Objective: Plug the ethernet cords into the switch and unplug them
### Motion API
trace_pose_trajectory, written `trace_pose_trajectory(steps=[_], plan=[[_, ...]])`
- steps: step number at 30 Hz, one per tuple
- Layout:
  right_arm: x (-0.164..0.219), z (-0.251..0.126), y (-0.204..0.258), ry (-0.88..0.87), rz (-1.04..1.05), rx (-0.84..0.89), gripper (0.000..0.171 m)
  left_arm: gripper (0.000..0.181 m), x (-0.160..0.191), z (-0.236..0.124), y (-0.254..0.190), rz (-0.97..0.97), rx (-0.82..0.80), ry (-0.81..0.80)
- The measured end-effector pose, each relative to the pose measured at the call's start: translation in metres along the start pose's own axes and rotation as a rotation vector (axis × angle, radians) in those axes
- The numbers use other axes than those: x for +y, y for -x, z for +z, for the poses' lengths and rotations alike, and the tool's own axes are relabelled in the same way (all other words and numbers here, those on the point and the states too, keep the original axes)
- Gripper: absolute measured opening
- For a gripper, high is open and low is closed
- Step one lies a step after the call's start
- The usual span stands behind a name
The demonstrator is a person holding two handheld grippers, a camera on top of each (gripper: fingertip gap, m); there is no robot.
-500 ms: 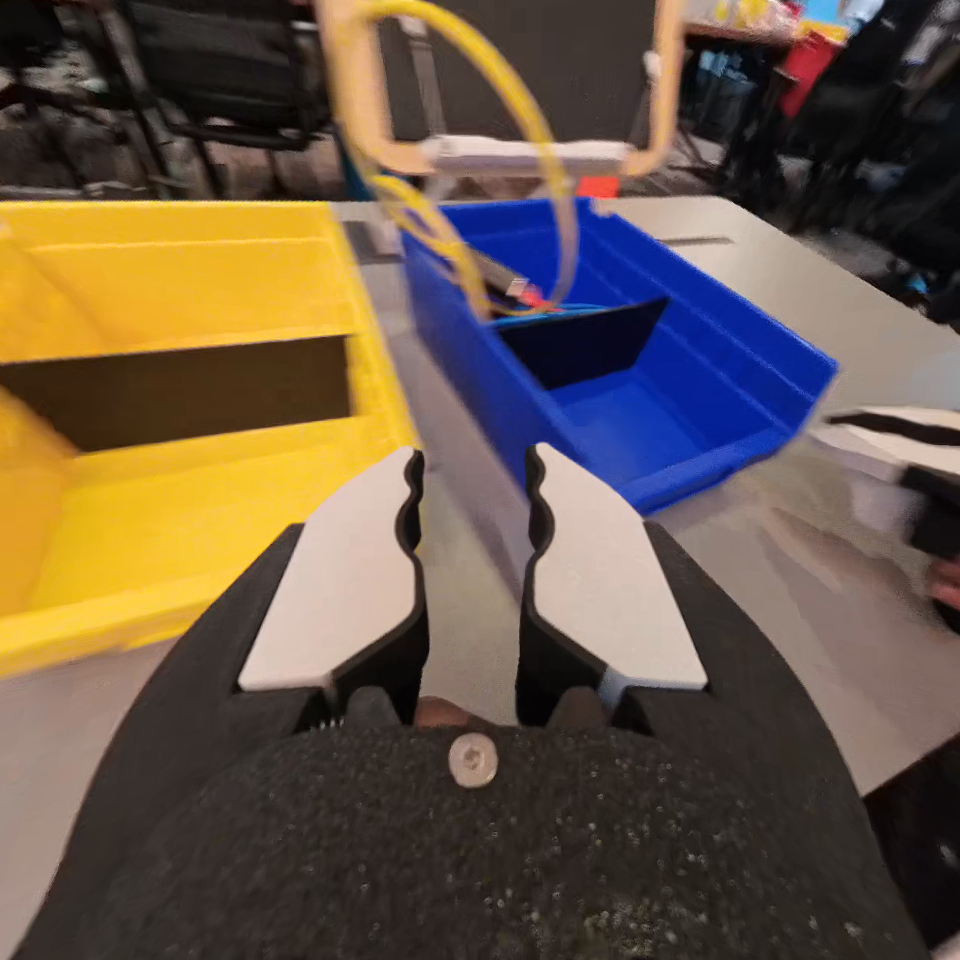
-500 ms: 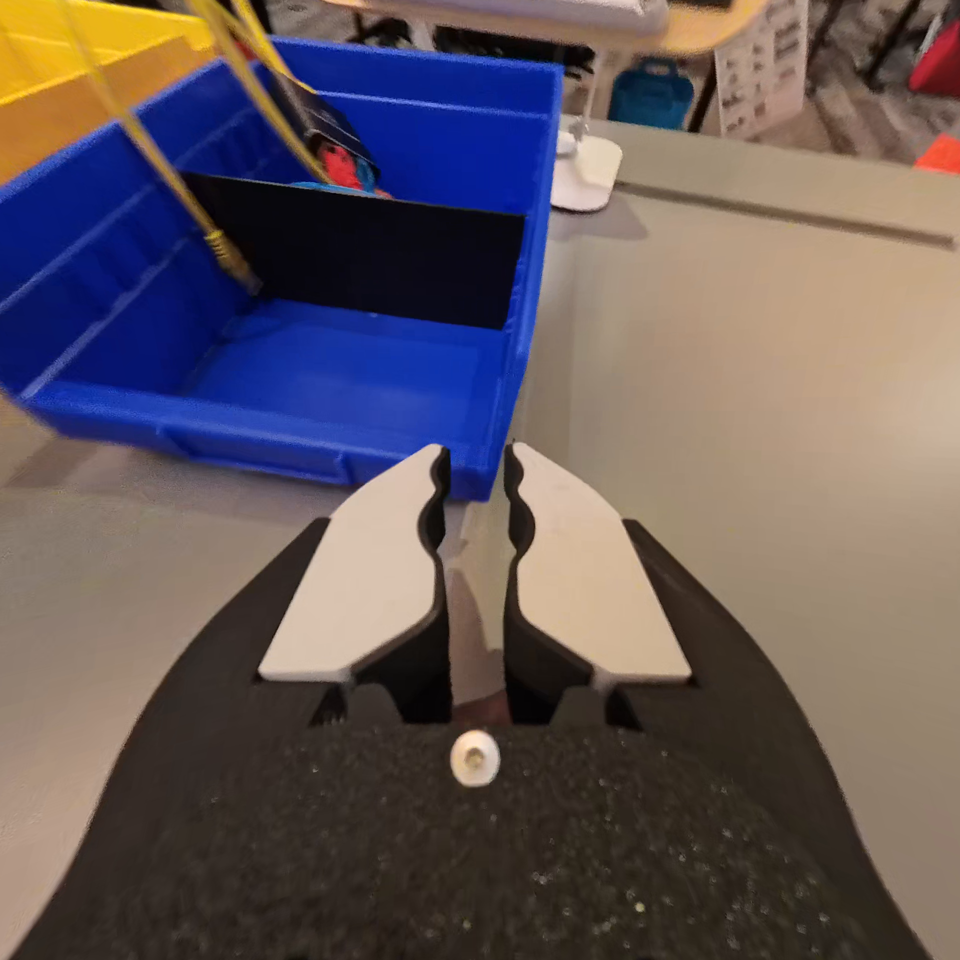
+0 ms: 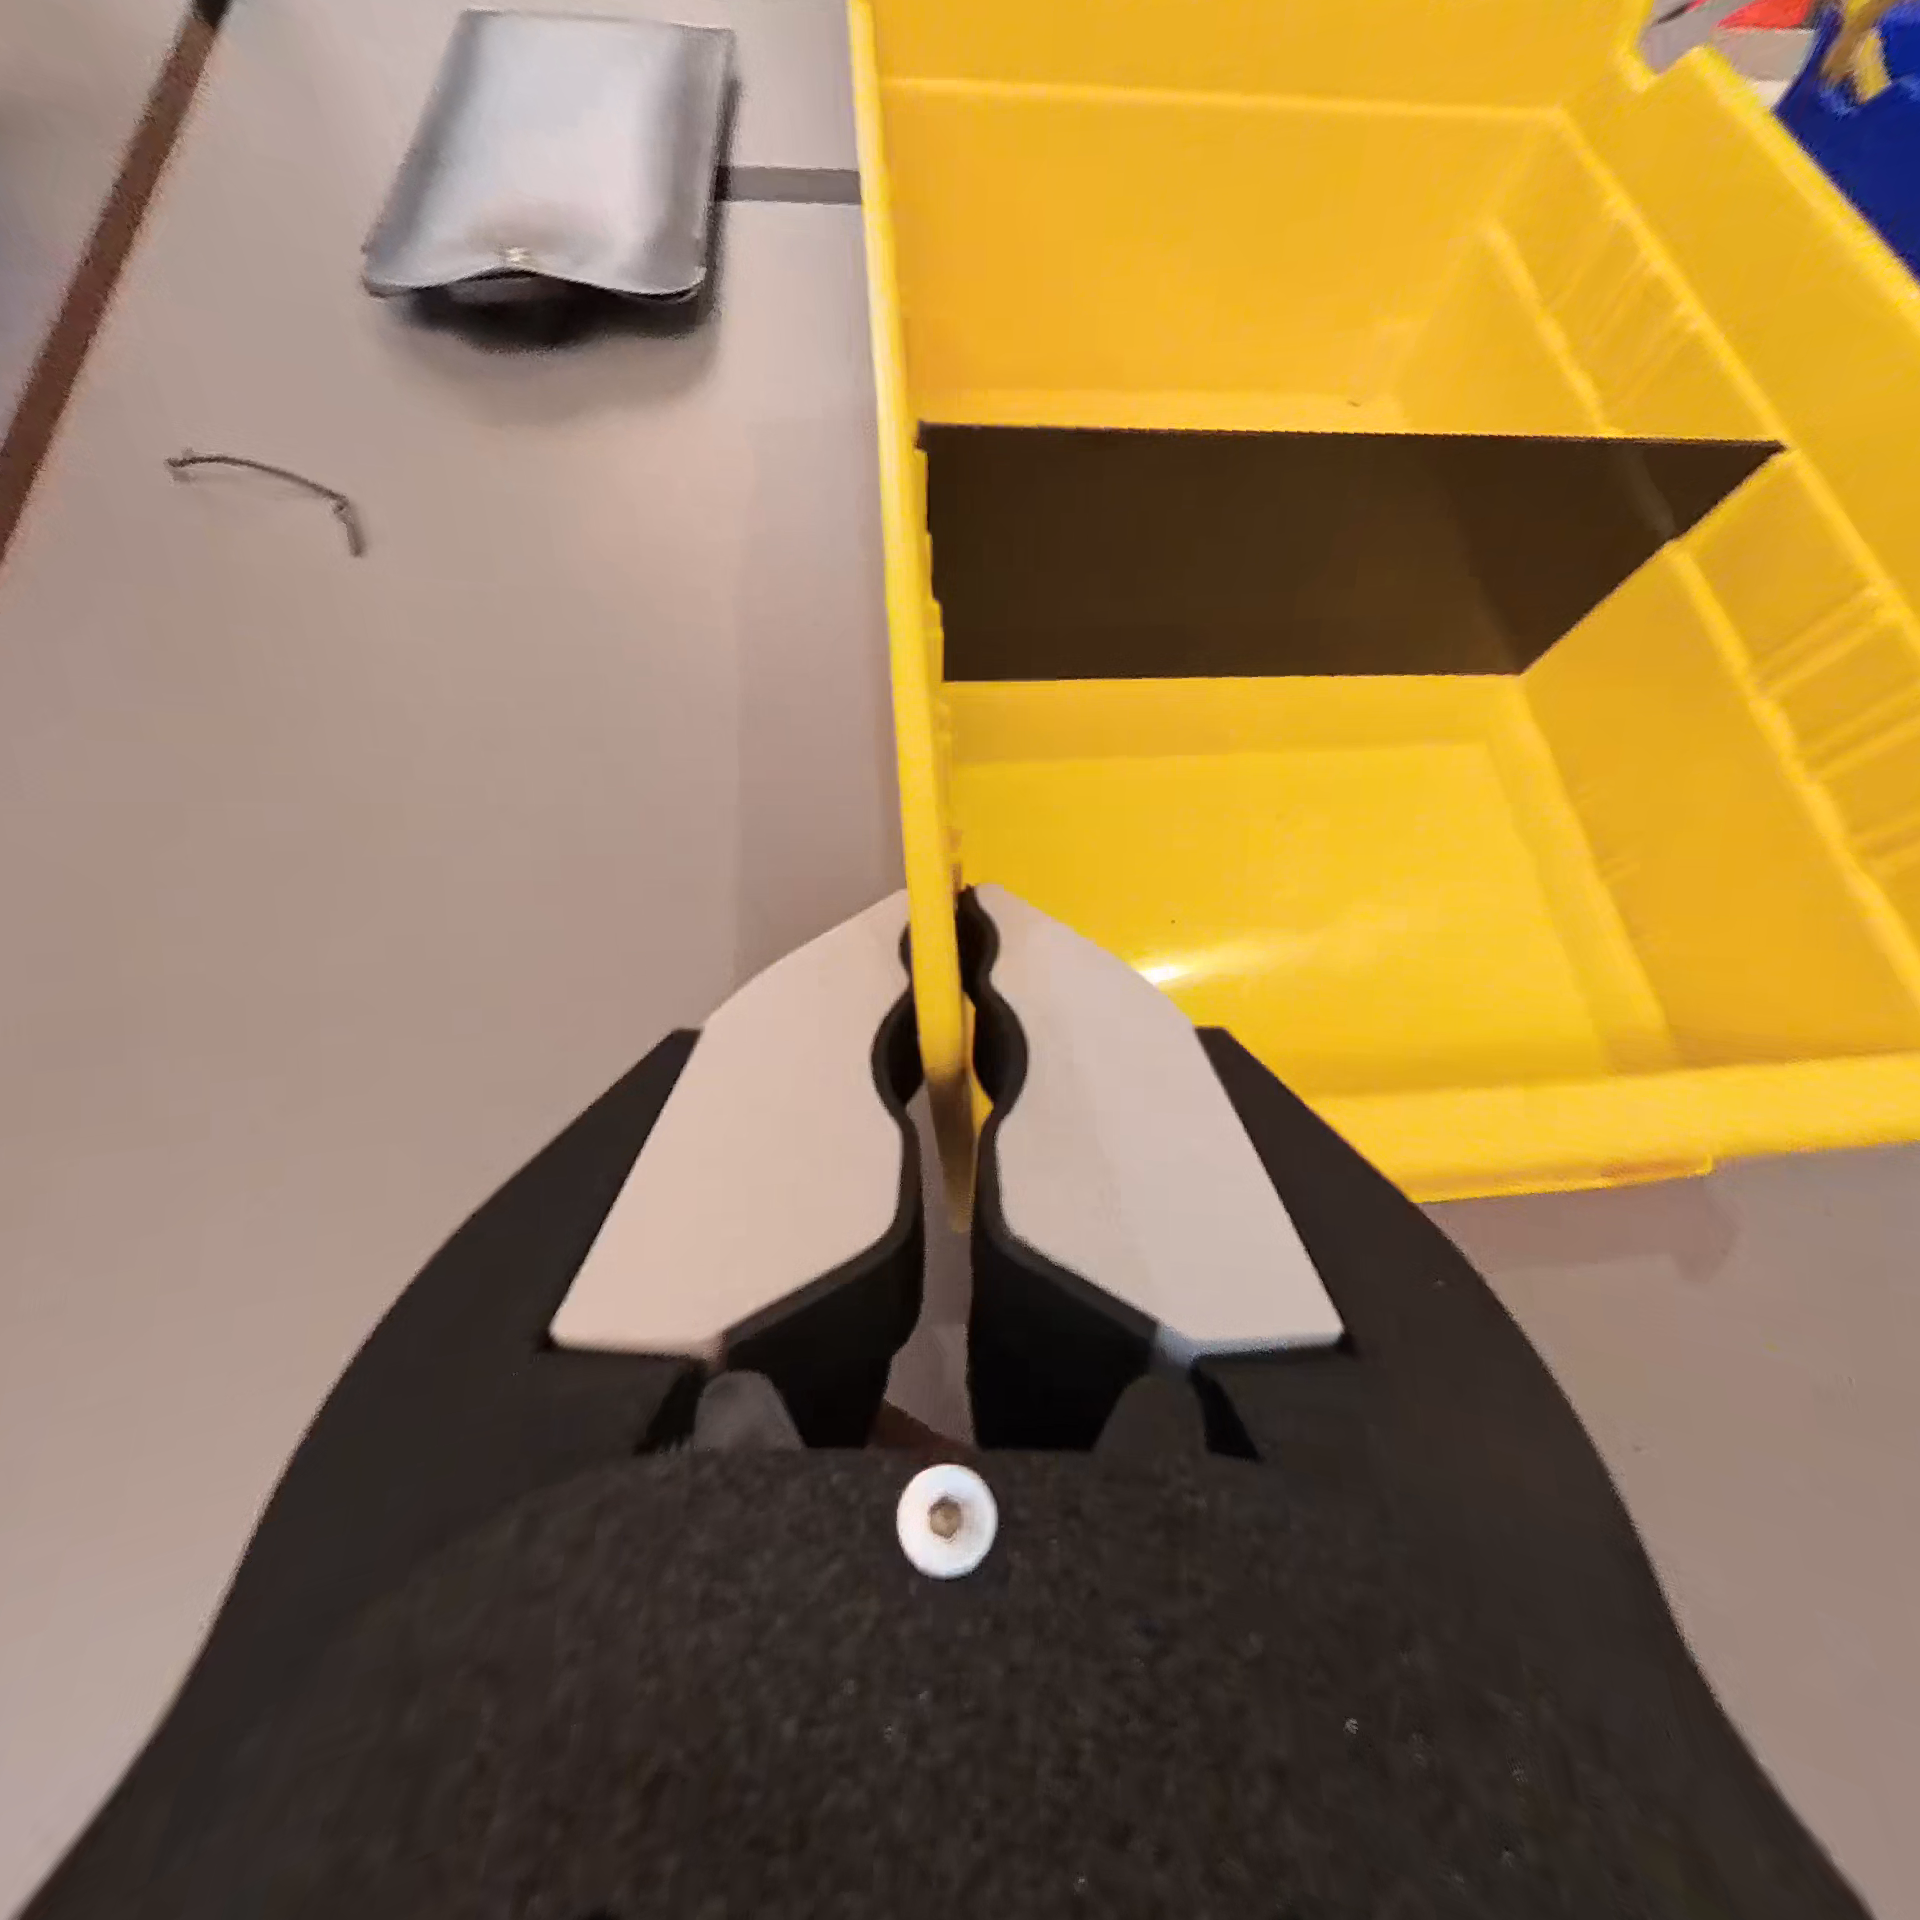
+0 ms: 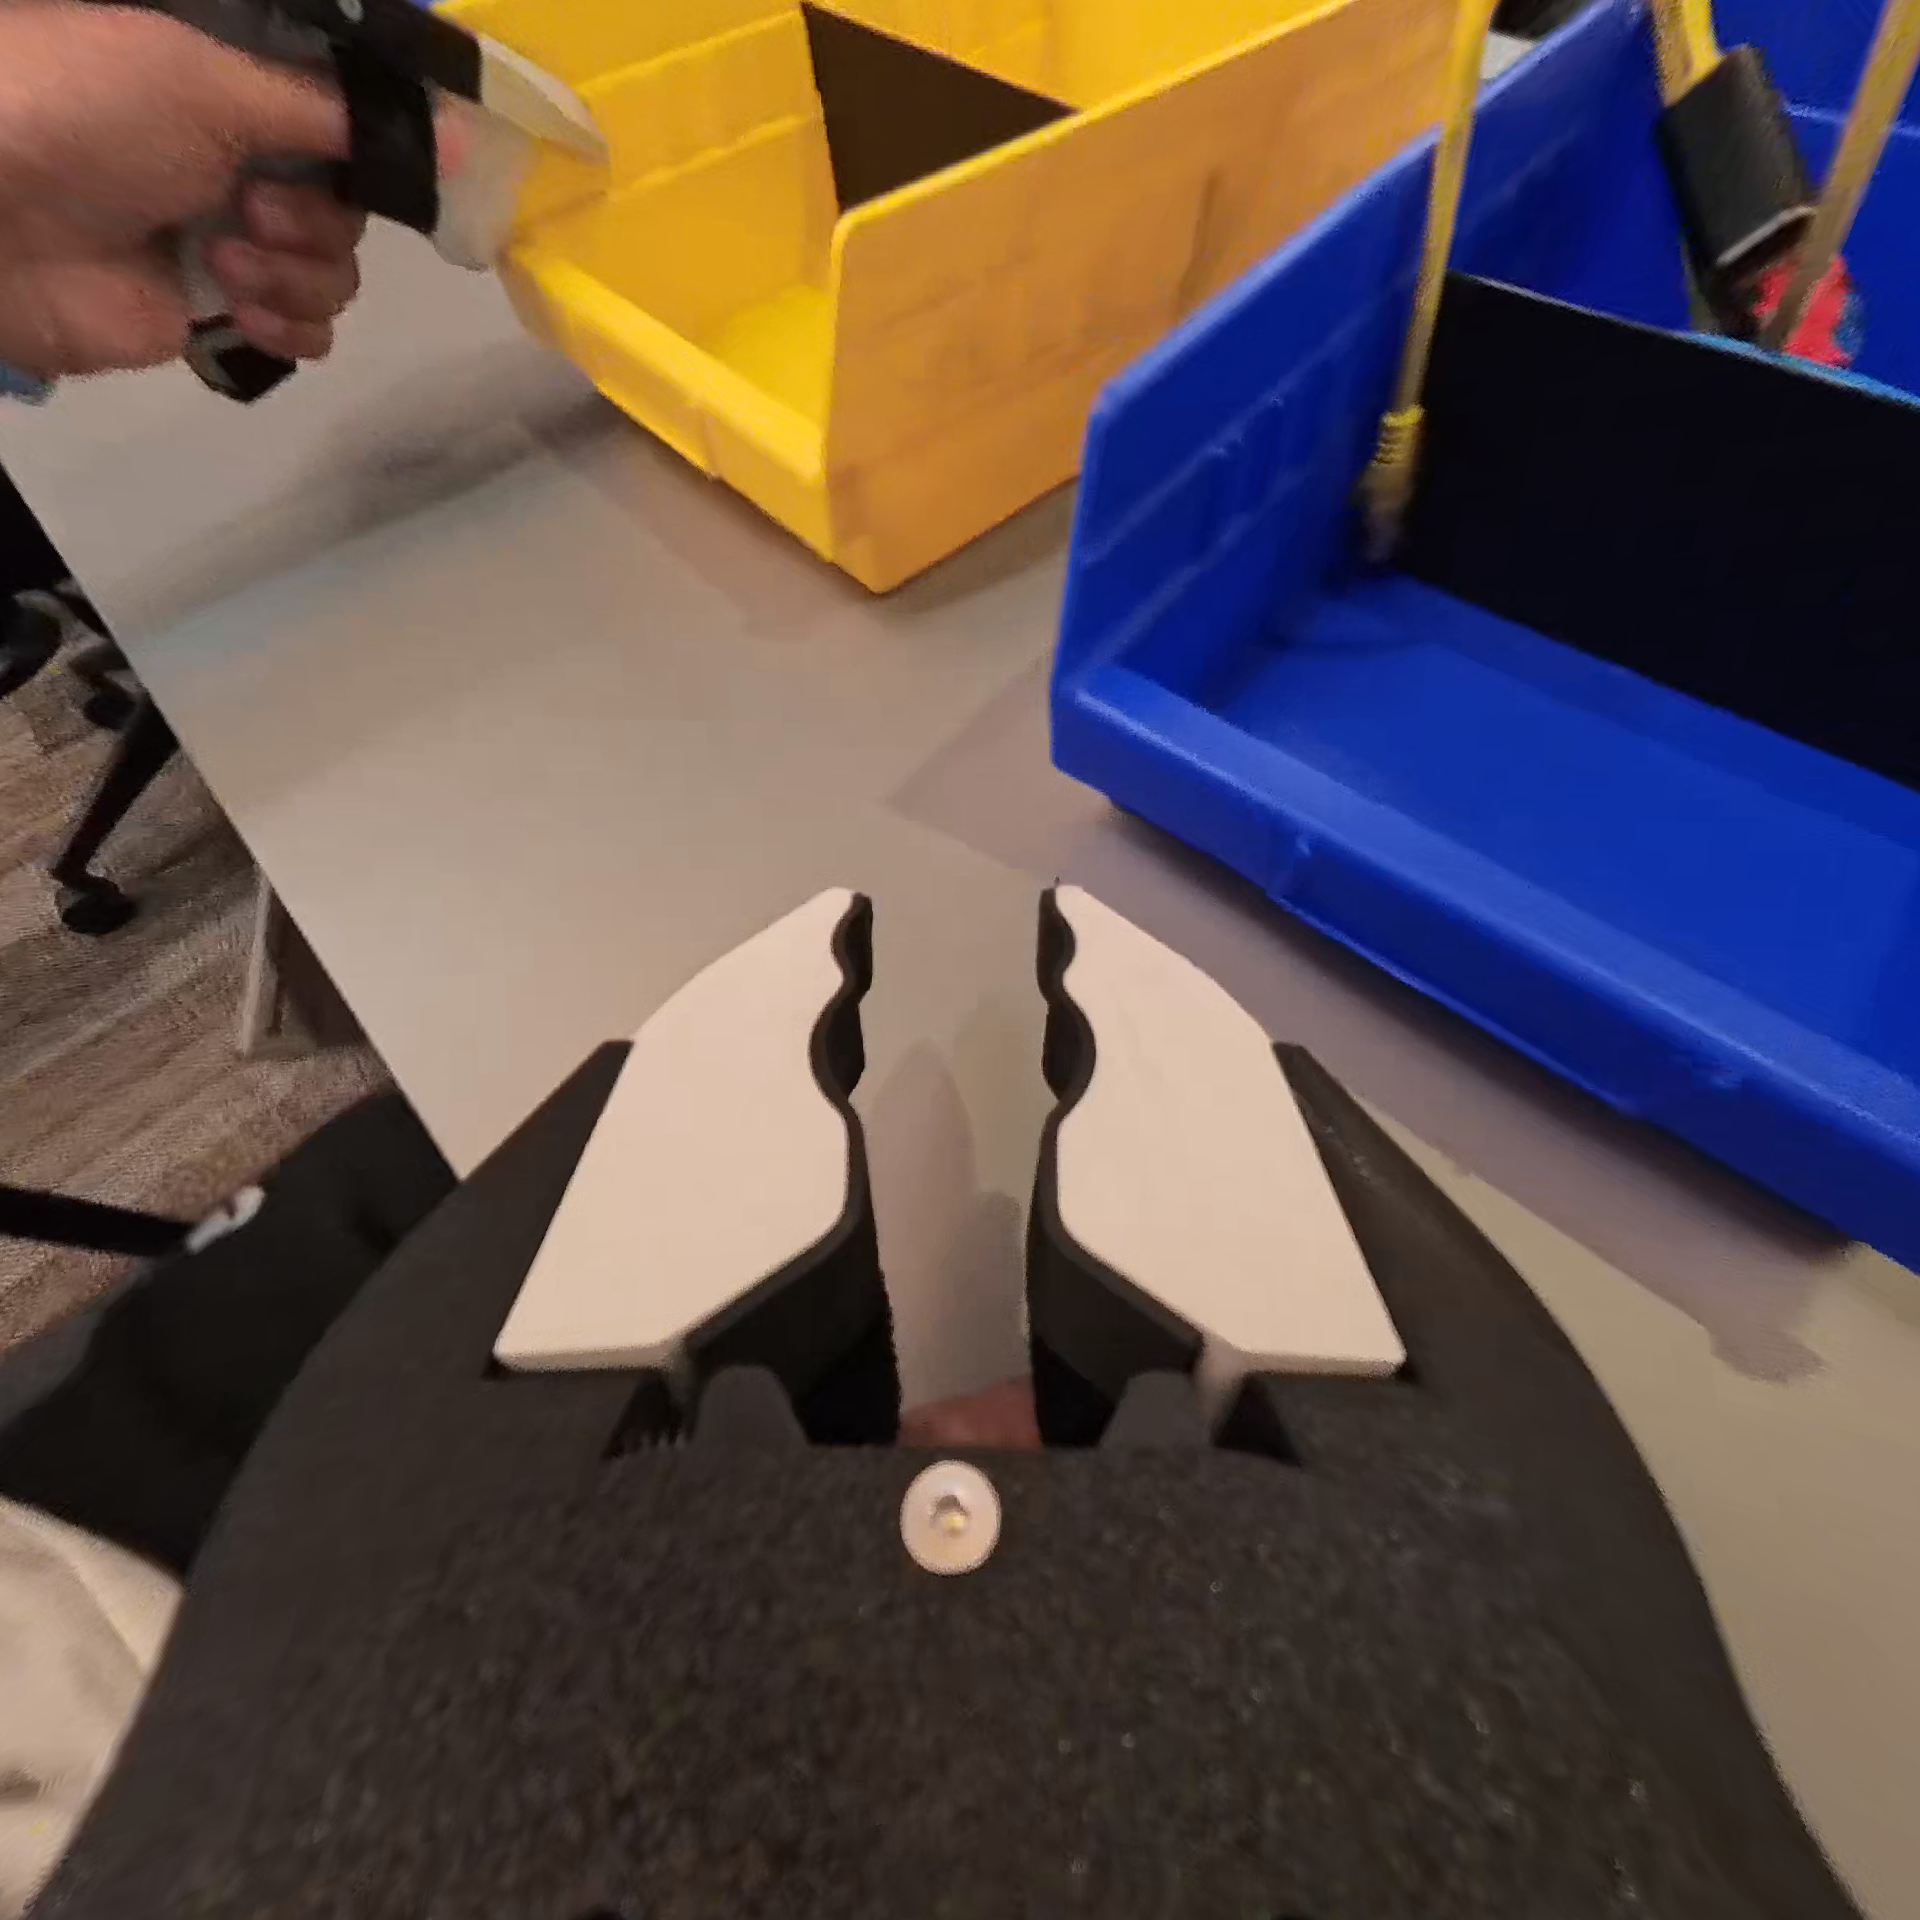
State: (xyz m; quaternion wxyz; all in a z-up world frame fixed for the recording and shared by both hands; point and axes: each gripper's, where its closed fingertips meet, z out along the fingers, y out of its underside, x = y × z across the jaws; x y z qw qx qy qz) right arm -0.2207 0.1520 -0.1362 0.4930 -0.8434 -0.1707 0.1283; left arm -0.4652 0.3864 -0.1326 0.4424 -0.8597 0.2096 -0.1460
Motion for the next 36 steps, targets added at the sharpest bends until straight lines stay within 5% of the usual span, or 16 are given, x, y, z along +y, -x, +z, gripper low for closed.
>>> trace_pose_trajectory(steps=[7, 9, 11, 12, 19, 24, 29, 33, 36], plan=[[-0.032, 0.071, 0.038, -0.008, 0.108, 0.082, 0.062, 0.004, 0.04, -0.055, -0.03, -0.038, -0.109, -0.024], [-0.039, 0.082, 0.042, -0.011, 0.142, 0.12, 0.057, 0.004, 0.054, -0.074, -0.041, -0.027, -0.139, -0.04], [-0.045, 0.082, 0.042, -0.038, 0.184, 0.166, 0.019, 0.004, 0.066, -0.092, -0.05, -0.045, -0.147, -0.052], [-0.044, 0.079, 0.04, -0.039, 0.189, 0.194, 0.014, 0.005, 0.072, -0.099, -0.053, -0.047, -0.148, -0.054], [-0.051, 0.053, 0.056, -0.083, 0.076, 0.242, 0.004, 0.007, 0.083, -0.159, -0.073, -0.038, -0.246, -0.125], [-0.101, -0.012, 0.024, -0.325, 0.022, 0.355, 0.003, 0.006, 0.019, -0.181, -0.121, 0.049, -0.248, -0.341], [-0.136, -0.114, -0.073, -0.465, 0.021, 0.591, 0.004, 0.005, -0.084, -0.156, -0.231, 0.141, -0.091, -0.491], [-0.116, -0.205, -0.176, -0.429, 0.033, 0.824, 0.004, 0.004, -0.131, -0.104, -0.36, 0.178, 0.089, -0.511], [-0.07, -0.262, -0.256, -0.373, 0.16, 0.929, 0.003, 0.004, -0.125, -0.053, -0.461, 0.183, 0.201, -0.445]])
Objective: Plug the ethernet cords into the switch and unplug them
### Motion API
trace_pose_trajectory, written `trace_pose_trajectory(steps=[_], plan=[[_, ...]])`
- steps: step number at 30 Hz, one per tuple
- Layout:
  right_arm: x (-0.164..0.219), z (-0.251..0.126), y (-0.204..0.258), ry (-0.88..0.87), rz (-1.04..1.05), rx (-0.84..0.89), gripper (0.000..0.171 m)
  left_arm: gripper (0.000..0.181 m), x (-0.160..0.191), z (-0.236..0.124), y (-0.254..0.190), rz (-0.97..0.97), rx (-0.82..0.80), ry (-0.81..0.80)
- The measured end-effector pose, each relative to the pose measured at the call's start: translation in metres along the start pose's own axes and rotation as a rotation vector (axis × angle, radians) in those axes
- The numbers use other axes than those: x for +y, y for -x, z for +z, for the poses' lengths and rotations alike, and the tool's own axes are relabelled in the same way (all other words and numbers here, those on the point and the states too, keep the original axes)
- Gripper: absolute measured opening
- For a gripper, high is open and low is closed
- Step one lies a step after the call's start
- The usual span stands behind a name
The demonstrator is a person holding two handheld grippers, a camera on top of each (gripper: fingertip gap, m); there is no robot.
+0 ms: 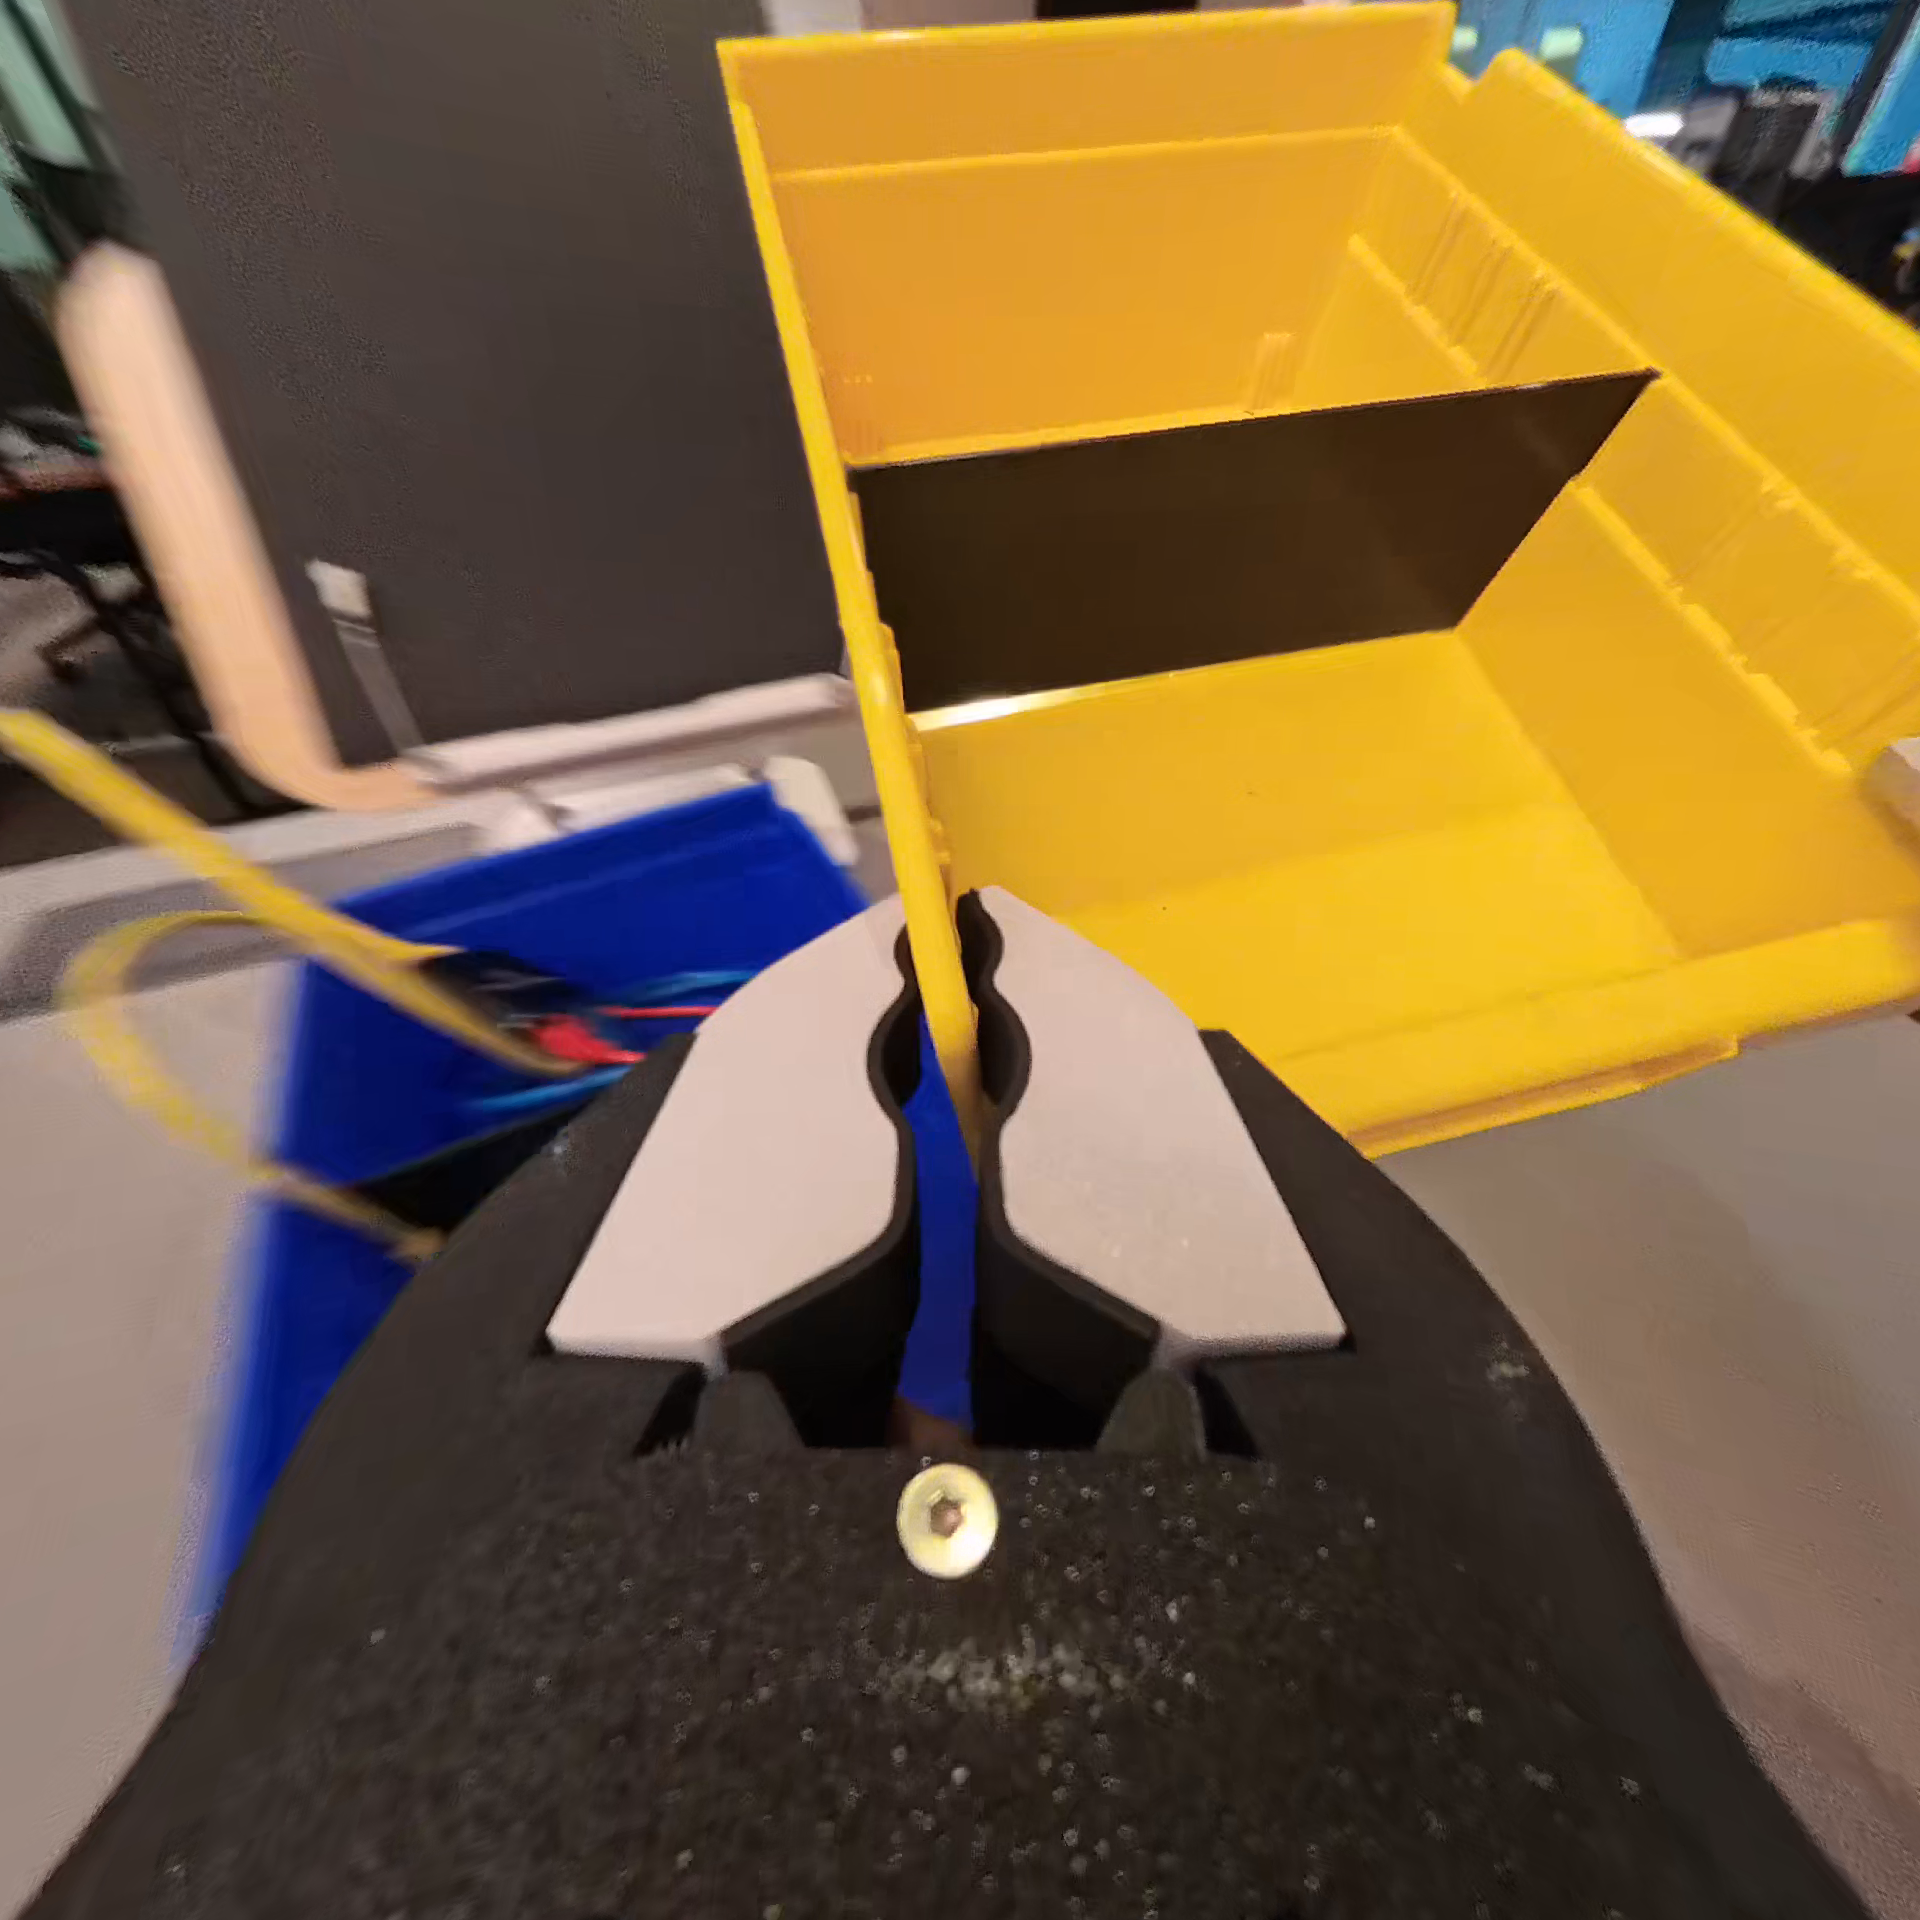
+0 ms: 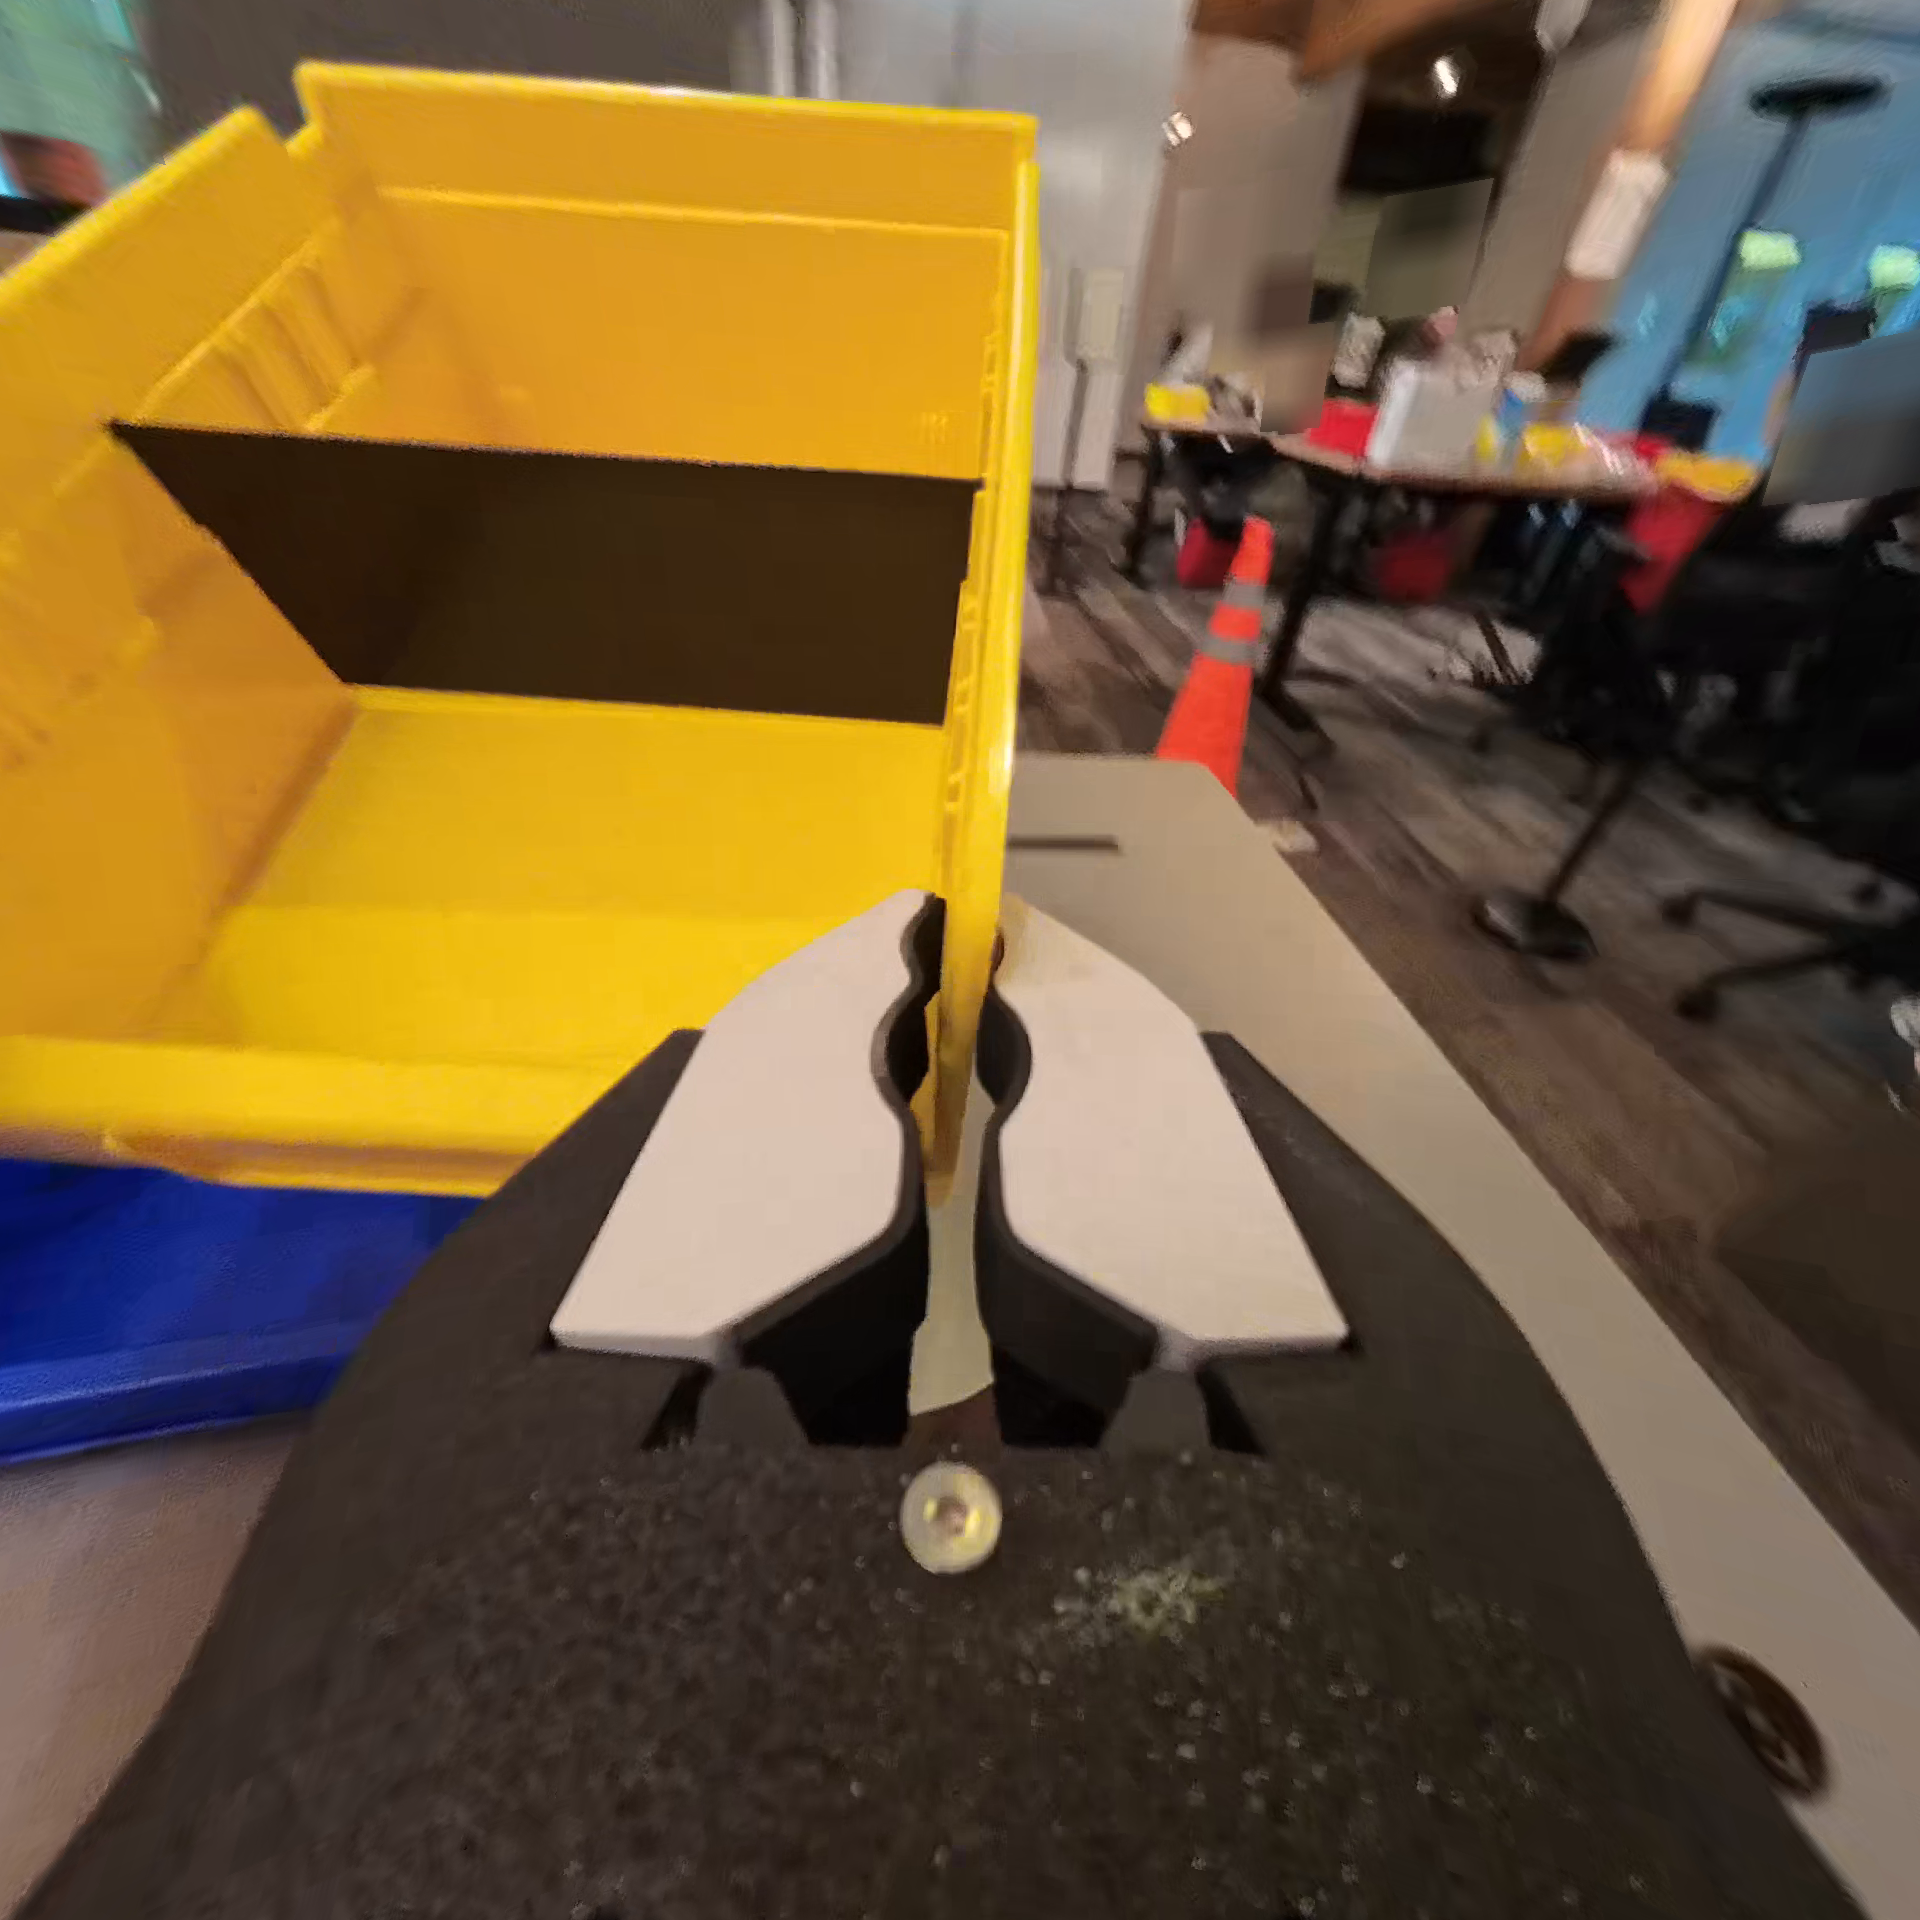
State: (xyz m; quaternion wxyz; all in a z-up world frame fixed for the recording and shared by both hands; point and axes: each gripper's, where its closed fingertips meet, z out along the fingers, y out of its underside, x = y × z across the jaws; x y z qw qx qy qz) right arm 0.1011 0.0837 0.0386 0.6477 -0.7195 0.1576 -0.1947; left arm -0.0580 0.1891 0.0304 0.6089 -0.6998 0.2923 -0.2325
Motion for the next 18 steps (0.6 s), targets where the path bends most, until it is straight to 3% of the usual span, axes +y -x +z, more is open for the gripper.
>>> trace_pose_trajectory(steps=[4, 8, 18], plan=[[0.076, 0.043, -0.096, 0.194, 0.032, 0.066, 0.004, 0.005, 0.065, 0.069, -0.088, 0.008, 0.029, 0.141], [0.14, 0.073, -0.125, 0.311, 0.105, -0.032, 0.002, 0.006, 0.113, 0.101, -0.119, -0.01, 0.034, 0.271], [0.175, 0.108, -0.128, 0.388, 0.136, -0.089, 0.005, 0.023, 0.142, 0.115, -0.13, -0.034, 0.111, 0.317]])
